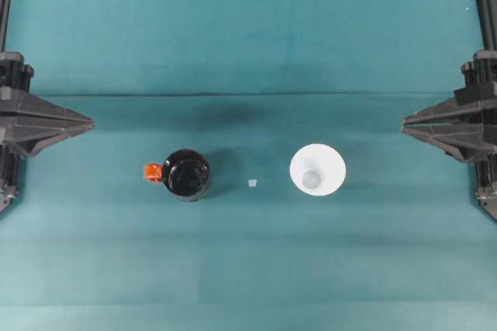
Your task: Put the paper cup into the moved red handle cup holder.
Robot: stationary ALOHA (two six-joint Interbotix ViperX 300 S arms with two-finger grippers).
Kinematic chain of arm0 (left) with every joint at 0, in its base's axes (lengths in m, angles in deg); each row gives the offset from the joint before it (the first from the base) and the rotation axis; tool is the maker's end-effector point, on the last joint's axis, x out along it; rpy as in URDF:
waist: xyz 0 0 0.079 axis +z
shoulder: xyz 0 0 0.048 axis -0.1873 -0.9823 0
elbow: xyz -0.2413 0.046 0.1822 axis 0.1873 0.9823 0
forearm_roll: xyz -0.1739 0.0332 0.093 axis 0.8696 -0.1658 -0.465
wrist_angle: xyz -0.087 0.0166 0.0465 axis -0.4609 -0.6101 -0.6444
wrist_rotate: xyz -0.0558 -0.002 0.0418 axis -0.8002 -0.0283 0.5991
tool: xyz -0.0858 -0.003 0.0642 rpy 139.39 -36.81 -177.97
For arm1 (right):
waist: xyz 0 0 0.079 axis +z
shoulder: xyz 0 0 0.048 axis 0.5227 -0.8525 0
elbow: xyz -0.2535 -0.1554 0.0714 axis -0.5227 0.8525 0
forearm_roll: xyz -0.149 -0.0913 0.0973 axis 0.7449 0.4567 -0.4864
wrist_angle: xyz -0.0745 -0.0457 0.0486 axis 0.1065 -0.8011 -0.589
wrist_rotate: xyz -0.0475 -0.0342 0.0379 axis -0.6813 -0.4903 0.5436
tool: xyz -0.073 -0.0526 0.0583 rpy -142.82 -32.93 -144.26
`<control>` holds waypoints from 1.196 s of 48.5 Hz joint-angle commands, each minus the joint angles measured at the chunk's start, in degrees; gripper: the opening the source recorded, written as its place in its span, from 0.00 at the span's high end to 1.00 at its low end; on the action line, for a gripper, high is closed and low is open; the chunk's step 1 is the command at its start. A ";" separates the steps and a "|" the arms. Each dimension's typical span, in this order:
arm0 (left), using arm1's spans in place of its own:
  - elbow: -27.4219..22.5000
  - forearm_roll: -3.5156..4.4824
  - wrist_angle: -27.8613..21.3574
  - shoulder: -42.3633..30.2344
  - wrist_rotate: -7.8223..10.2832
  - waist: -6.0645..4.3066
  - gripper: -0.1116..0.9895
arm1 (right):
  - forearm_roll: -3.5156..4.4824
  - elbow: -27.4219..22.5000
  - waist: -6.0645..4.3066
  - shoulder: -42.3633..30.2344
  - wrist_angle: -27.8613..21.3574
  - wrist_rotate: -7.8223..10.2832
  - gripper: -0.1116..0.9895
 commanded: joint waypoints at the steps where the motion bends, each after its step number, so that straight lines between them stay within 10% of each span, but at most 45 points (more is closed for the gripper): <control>1: -2.64 -0.35 -1.14 -3.78 -3.69 0.70 0.88 | -0.26 -0.97 -0.79 -1.23 0.26 0.18 0.90; 8: -5.80 -0.70 -6.94 -8.53 -10.02 0.44 0.87 | -5.80 -1.23 -1.93 -2.20 -5.45 3.34 0.98; 32: -13.36 -0.88 -34.98 -18.11 -10.46 -1.41 0.87 | -5.89 -2.72 -3.16 -4.22 -19.34 6.86 0.99; 58: -19.78 -0.88 -39.73 -30.06 -15.03 -2.29 0.87 | -5.89 -5.01 -3.08 -10.28 -23.99 7.73 0.99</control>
